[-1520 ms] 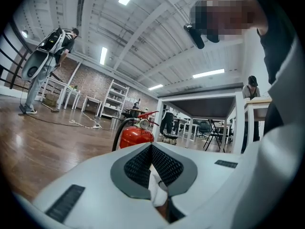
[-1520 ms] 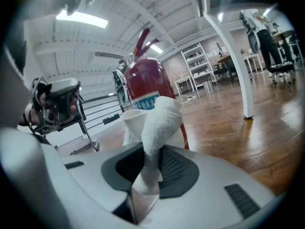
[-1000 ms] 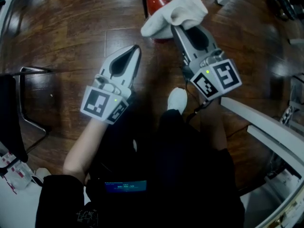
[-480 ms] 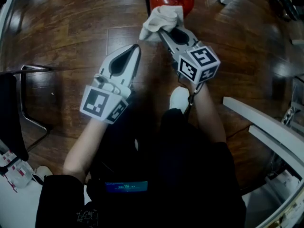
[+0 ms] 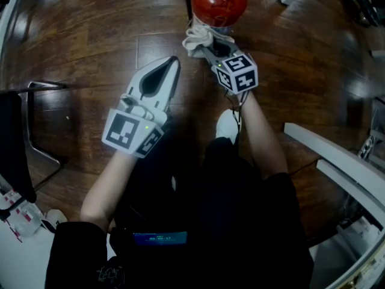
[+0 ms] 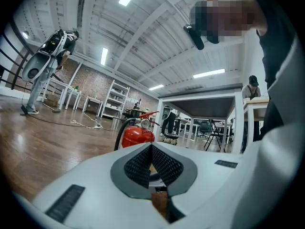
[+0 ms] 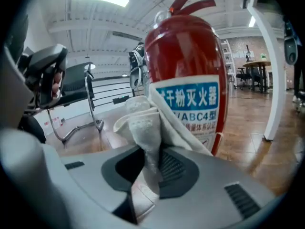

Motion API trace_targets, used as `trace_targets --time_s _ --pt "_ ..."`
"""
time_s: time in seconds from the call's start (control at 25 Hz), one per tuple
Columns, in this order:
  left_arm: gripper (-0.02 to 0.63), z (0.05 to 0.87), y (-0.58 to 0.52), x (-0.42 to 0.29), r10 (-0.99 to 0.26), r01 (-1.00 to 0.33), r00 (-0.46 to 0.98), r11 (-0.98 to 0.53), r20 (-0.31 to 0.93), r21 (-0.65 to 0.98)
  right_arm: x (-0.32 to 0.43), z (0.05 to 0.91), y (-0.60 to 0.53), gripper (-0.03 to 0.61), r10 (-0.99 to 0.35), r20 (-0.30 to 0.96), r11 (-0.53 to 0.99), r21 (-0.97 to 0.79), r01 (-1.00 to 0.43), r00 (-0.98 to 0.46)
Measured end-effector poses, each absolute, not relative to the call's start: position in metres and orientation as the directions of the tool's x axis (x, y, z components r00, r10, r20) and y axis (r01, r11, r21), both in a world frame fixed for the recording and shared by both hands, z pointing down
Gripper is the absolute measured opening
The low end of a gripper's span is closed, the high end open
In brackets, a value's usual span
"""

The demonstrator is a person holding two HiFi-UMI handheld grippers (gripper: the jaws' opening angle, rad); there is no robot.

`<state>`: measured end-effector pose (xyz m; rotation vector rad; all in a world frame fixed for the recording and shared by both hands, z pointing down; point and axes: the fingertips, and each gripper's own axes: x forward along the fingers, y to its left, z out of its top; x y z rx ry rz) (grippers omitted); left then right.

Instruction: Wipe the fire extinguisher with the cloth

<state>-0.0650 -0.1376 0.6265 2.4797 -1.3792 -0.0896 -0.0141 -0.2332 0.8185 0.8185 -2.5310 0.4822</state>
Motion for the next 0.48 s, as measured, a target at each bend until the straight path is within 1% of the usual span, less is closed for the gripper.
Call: trace_targets --time_s 0.24,0.48 --pt "0.003 0.626 -0.134 -0.064 -0.843 -0.826 0.530 -0.488 0.095 0.283 -0.001 0.859 -0.231 0.094 -0.439 0.579 0.764 -0.162 -0.625 -0.687" --pt "0.003 0.626 -0.135 -0.070 -0.848 -0.833 0.520 -0.478 0.099 0.278 0.027 0.869 -0.230 0.094 -0.459 0.597 0.726 -0.175 -0.665 -0.658"
